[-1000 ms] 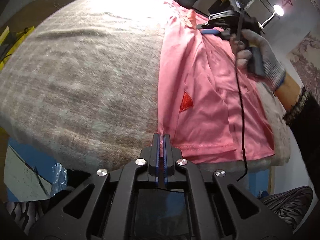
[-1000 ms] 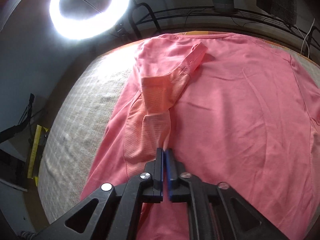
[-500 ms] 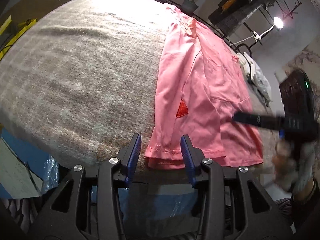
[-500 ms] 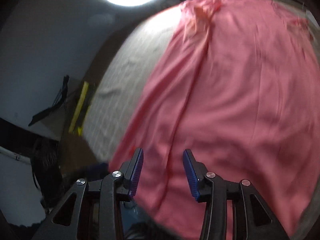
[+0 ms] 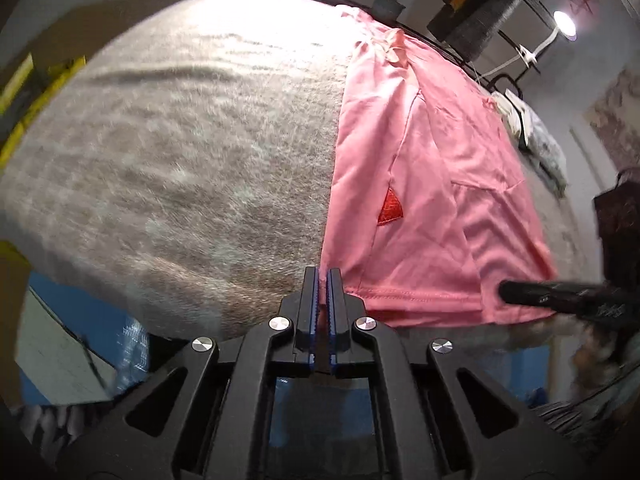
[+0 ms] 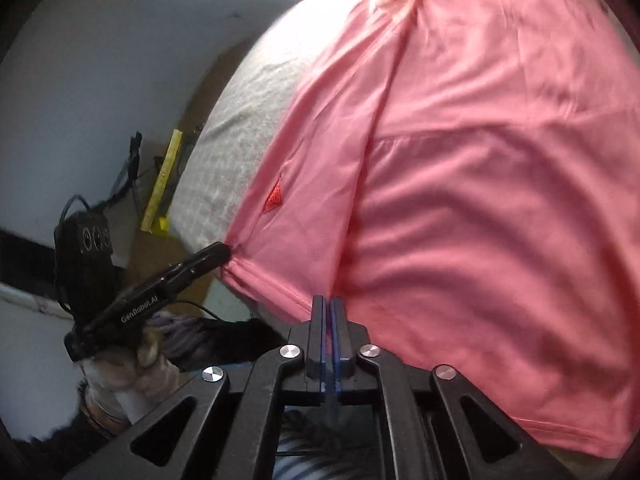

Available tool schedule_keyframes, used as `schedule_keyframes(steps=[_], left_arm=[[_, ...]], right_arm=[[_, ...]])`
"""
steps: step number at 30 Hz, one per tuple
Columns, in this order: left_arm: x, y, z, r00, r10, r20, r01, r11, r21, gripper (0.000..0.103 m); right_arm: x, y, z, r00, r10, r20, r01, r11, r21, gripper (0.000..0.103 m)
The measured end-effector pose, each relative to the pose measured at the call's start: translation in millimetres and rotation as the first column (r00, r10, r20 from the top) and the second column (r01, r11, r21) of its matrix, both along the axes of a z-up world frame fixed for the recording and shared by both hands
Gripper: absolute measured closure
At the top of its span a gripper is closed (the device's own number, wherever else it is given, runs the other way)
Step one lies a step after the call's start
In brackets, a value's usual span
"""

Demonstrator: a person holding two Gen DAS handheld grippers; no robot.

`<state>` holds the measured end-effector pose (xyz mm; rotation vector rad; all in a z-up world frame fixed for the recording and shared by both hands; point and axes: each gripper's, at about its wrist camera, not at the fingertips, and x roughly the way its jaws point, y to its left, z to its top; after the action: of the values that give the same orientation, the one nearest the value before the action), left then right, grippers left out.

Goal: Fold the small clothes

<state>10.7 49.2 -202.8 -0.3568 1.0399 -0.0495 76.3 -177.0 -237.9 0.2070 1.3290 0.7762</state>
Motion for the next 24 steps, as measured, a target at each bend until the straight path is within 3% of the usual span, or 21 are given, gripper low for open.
schedule_keyframes(steps=[2,3,4,6,9,12,17,20,24], left_arm=[[-6.1,-3.4,10.8,0.999,-0.007,0.044,0.005,0.999,0.050,0.102],[-9.3,-6.8,18.3,0.997,-0.014,0.076,0.009,0.997,0.077,0.102],[-11.2,-10.7,25.1,0.994,-0.023,0.102,0.013,0.995,0.097,0.102],[-15.2,-22.1,40.3,0.984,-0.058,0.168,0.037,0.992,0.121,0.102],[-17.5,-43.5,54.9,0.964,-0.113,0.240,0.083,0.988,0.130,0.102],[-17.3,-73.1,60.6,0.943,-0.177,0.283,0.148,0.982,0.120,0.102],[-9.1,-133.6,50.7,0.922,-0.292,0.254,0.275,0.956,0.101,0.102],[-5.8,-177.0,45.9,0.895,-0.369,0.249,0.360,0.929,0.085,0.102],[-3.3,-240.4,37.4,0.834,-0.495,0.242,0.488,0.868,0.094,0.101]], right_arm=[[-4.1,-8.0,11.8,1.000,0.011,0.018,-0.011,1.000,0.025,0.092],[-7.0,-16.5,23.4,0.998,0.001,0.062,-0.003,0.999,0.036,0.079],[-8.0,-23.3,32.5,0.995,-0.008,0.098,0.004,0.999,0.037,0.074],[-12.0,-40.2,54.9,0.981,-0.027,0.195,0.021,0.999,0.033,0.073],[-18.4,-70.7,86.5,0.942,-0.081,0.326,0.075,0.997,0.032,0.063],[-17.2,-103.7,102.2,0.916,-0.139,0.375,0.134,0.990,0.041,0.062],[-1.3,-164.3,115.3,0.876,-0.268,0.401,0.263,0.962,0.068,0.062],[5.8,-200.1,119.3,0.858,-0.313,0.408,0.308,0.948,0.078,0.062],[15.1,-243.2,113.3,0.840,-0.369,0.398,0.365,0.927,0.090,0.062]])
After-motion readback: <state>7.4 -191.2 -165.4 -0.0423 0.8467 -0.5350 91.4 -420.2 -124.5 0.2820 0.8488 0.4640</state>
